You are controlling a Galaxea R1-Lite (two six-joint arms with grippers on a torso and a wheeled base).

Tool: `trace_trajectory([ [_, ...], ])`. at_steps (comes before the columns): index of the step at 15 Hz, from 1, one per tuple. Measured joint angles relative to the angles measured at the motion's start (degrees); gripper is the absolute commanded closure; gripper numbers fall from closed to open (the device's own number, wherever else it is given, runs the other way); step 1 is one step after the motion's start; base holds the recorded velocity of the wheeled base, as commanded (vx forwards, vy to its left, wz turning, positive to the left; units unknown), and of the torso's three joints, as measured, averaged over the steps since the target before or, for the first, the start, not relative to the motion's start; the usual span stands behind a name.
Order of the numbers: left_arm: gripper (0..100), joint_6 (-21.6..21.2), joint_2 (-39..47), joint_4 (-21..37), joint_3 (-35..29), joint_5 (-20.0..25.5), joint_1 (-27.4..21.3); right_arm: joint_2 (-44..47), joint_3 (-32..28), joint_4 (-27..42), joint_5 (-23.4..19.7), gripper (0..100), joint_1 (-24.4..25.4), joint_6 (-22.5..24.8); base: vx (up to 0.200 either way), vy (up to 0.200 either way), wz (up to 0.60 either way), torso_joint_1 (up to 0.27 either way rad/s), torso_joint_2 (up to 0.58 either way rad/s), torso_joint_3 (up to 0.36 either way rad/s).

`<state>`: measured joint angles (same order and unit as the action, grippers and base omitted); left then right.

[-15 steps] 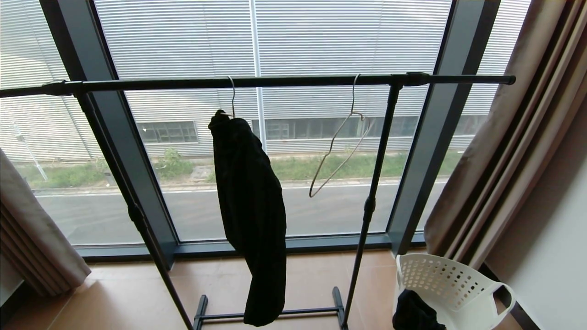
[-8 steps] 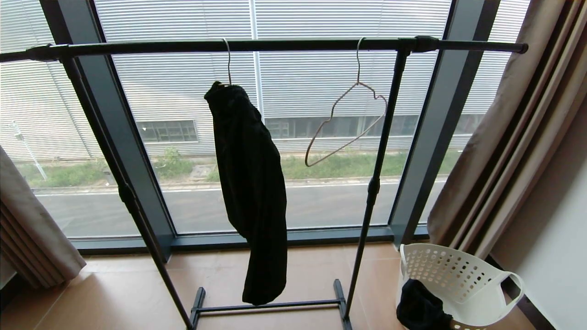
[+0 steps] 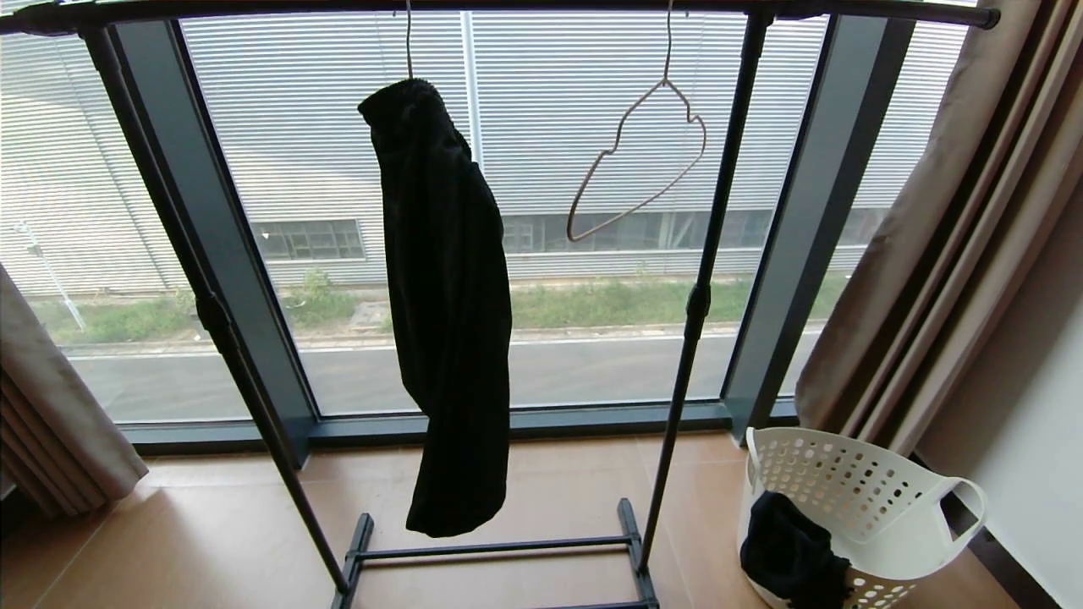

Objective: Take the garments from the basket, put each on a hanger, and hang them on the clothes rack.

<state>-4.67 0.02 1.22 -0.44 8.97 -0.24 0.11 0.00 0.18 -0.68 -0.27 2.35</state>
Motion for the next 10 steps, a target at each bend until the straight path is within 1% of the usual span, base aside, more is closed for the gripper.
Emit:
trace_trajectory([
  [2, 0, 0.02, 0.00, 0.00, 0.00, 0.00, -0.02, 0.00, 0.00, -0.02, 0.02, 0, 0.00, -0.01, 0.000, 0.000, 0.00, -0.022, 0.08, 0.063],
  [8, 0, 0.00, 0.00, 0.01, 0.00, 0.00, -0.02, 0.00, 0.00, -0.02, 0.02, 0, -0.02, 0.00, 0.000, 0.000, -0.60, -0.001, 0.01, 0.007],
  [10, 0, 0.02, 0.00, 0.00, 0.02, 0.00, 0.00, 0.00, 0.00, -0.02, 0.02, 0, 0.02, -0.01, 0.000, 0.000, 0.00, 0.000, 0.00, 0.000],
])
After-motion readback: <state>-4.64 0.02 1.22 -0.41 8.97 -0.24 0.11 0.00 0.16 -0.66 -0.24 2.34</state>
